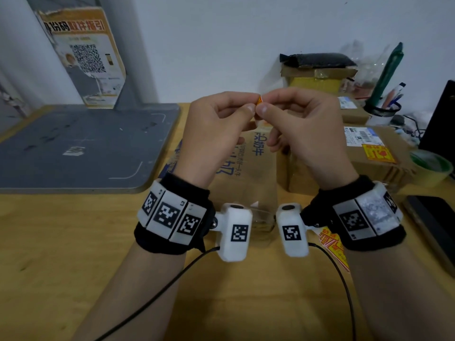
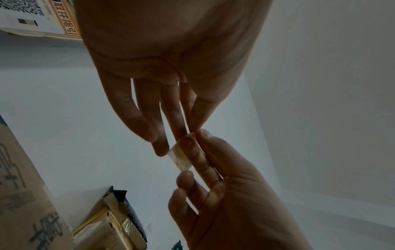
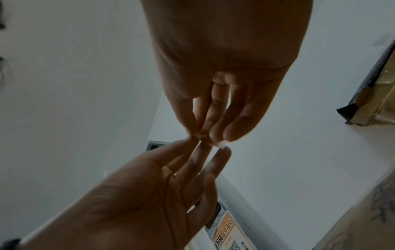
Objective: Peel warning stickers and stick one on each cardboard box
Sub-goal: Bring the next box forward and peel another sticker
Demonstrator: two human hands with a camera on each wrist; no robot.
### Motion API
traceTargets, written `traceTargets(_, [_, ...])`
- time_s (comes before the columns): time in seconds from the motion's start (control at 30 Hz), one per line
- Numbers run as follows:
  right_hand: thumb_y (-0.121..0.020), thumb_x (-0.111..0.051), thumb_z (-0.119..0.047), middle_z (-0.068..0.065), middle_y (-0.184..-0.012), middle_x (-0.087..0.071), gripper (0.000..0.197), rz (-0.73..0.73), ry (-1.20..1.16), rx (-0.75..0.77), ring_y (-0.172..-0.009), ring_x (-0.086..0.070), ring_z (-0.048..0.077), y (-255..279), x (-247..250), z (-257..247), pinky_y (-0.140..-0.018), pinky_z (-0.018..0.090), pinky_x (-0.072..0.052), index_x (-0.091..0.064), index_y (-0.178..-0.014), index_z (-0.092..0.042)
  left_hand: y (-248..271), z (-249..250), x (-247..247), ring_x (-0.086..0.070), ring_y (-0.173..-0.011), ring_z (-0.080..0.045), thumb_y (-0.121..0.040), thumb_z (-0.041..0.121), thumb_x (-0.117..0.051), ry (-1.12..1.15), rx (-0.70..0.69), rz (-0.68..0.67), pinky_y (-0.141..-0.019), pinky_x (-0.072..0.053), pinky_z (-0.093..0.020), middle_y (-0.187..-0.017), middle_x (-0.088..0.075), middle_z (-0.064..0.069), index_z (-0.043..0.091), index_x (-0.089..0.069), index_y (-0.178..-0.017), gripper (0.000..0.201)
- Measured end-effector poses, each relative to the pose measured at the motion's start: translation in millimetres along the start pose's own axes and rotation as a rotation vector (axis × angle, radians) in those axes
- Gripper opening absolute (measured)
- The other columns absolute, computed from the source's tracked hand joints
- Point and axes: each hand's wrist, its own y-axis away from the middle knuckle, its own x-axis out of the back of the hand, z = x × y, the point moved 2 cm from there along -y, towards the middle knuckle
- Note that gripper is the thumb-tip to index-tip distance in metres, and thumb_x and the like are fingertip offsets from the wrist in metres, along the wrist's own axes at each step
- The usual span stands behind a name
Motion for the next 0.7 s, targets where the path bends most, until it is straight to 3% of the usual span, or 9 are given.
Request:
traceTargets(0.27, [-0.091,-0.077,-0.015,0.007,-0.075,-0.074,0.004,-0.011,0.032,0.022,-0.045,-0.062,0.019,2.5,5.2,-0.3,-0.045,0.031,-0.056,-0.076,-0.095,-0.014,2.5,0.5,-5.4,-0.077,-0.084,-0.009,-0.096,0.014,-0.064,-0.037,0.003,-0.018,-0.065,-0.058,-0.024,-0.087,-0.080,0.005,0.024,-0.077,-0.103,0.018])
traceTargets(0.47, [-0.092,-0.075,-0.013,0.003,-0.072,-0.074,0.005,-0.016,0.053,0.063,-0.045,-0.064,0.019,3.2,7.5,-4.2,-0.045,0.035,-0.057,-0.076,-0.091,-0.018,3.2,3.5,-5.9,-0.076,-0.090,-0.014,-0.095,0.013,-0.064,-0.044,-0.025,-0.024,-0.066,-0.060,-0.030,-0.090,-0.080,0.003,0.022,-0.077,-0.104,0.018])
traceTargets(0.7, [-0.090,-0.077,-0.013,0.006,-0.070,-0.073,0.002,-0.019,0.037,0.052,-0.044,-0.061,0.020,4.1,7.5,-5.9,-0.043,0.032,-0.055,-0.076,-0.091,-0.011,2.5,3.0,-5.9,-0.076,-0.086,-0.011,-0.094,0.011,-0.066,-0.039,-0.048,-0.022,-0.061,-0.053,-0.018,-0.090,-0.080,0.003,0.017,-0.078,-0.107,0.018])
